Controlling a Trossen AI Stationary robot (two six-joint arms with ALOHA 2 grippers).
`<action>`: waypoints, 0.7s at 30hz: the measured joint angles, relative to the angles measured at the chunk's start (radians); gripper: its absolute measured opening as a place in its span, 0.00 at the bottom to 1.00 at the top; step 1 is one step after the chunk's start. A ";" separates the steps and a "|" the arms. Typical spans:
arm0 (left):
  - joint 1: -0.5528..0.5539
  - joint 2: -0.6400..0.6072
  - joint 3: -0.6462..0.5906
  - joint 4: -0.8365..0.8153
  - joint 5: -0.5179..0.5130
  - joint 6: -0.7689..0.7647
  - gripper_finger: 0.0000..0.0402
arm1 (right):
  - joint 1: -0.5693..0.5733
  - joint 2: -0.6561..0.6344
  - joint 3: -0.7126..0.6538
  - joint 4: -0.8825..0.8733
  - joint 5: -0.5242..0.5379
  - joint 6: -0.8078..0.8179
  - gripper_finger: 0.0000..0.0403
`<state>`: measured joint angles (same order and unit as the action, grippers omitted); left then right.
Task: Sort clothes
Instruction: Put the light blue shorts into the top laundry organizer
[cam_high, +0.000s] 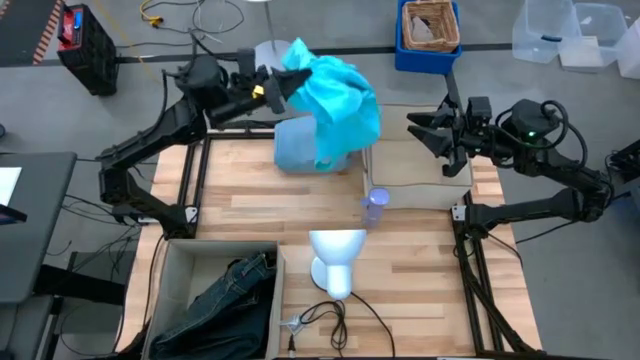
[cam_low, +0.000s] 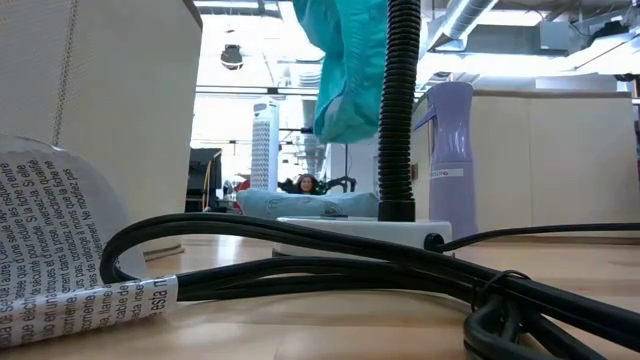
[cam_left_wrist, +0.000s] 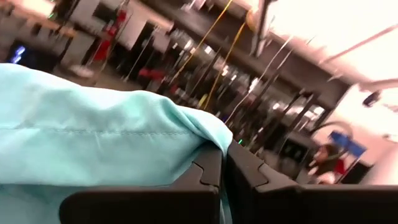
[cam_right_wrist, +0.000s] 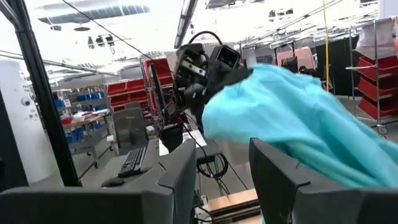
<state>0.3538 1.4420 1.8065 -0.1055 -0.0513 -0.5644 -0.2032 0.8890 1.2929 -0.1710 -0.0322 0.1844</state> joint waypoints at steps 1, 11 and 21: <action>0.000 0.001 0.000 0.030 0.009 0.000 0.00 | 0.000 0.000 0.005 0.000 0.000 0.000 0.40; 0.007 0.174 0.010 0.385 0.177 -0.148 0.00 | 0.000 0.001 0.076 0.144 0.000 -0.002 0.40; 0.017 0.492 0.434 0.389 0.315 -0.222 0.00 | -0.001 -0.001 0.114 0.089 -0.001 -0.009 0.40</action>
<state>0.3705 1.9335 2.2405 0.2836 0.2640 -0.7860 -0.2039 0.8879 1.4071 -0.0821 -0.0330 0.1751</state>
